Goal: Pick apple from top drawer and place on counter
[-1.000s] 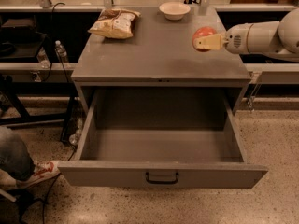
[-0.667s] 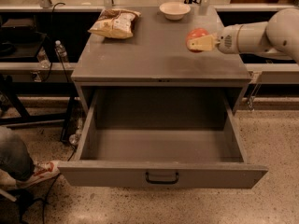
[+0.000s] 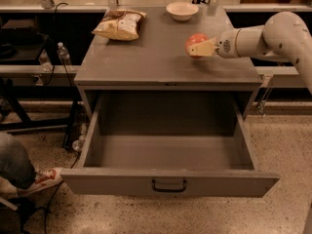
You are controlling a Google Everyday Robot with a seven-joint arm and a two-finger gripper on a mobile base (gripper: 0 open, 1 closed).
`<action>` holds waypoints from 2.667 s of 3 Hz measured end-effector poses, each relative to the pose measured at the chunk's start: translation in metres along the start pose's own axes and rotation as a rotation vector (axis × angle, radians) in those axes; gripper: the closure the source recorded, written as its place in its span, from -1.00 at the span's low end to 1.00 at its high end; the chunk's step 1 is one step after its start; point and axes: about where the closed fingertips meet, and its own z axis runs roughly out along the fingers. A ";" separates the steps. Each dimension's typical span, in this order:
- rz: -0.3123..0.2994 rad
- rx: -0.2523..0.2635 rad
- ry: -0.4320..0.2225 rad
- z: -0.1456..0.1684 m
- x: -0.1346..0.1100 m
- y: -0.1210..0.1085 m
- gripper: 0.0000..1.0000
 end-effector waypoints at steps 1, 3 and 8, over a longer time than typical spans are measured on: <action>0.000 -0.007 0.011 0.009 0.003 0.001 0.58; 0.003 -0.018 0.027 0.016 0.008 0.002 -0.35; 0.091 0.270 -0.067 -0.130 0.011 -0.035 -1.00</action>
Offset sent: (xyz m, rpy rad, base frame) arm 0.0063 0.0069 -0.0124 -0.0109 0.0268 0.0147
